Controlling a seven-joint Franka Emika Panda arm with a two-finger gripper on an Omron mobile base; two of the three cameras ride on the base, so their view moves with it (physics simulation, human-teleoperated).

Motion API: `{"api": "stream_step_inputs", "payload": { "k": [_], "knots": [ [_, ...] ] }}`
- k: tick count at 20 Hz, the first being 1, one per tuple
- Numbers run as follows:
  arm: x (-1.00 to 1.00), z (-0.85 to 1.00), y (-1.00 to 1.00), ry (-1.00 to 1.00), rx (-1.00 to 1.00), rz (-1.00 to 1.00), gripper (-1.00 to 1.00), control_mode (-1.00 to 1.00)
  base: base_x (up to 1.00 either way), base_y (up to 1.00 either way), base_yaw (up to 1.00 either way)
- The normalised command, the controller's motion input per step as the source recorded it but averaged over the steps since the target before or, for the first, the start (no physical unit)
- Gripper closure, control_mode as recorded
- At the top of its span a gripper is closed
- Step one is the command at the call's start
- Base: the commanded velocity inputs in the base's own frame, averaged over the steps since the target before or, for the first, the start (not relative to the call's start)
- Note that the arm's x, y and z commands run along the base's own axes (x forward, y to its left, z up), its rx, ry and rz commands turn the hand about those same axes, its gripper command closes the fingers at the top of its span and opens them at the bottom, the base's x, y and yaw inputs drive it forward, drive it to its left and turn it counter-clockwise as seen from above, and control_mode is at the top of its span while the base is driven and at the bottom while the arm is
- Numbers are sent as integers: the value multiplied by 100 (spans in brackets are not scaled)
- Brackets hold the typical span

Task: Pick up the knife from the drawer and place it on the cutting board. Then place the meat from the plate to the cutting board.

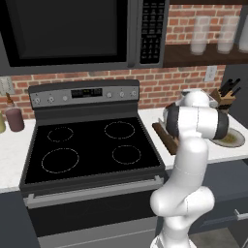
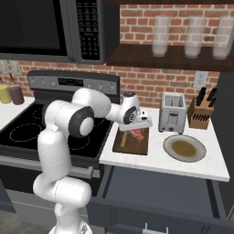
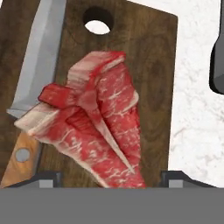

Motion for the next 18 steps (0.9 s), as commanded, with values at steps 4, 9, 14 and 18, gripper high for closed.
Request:
{"api": "stream_step_inputs", "payload": {
  "k": [4, 9, 14, 18],
  "knots": [
    [0, 0, -9, -1, 3, 0, -100, -100, 0, 0, 0],
    [-43, 35, 3, -4, 2, 0, -100, -100, 0, 0, 0],
    [-98, 99, 0, -12, 1, 0, -100, -100, 0, 0, 0],
    [-100, 93, 4, -19, 0, 0, -100, -100, 0, 0, 0]
  ]
}}
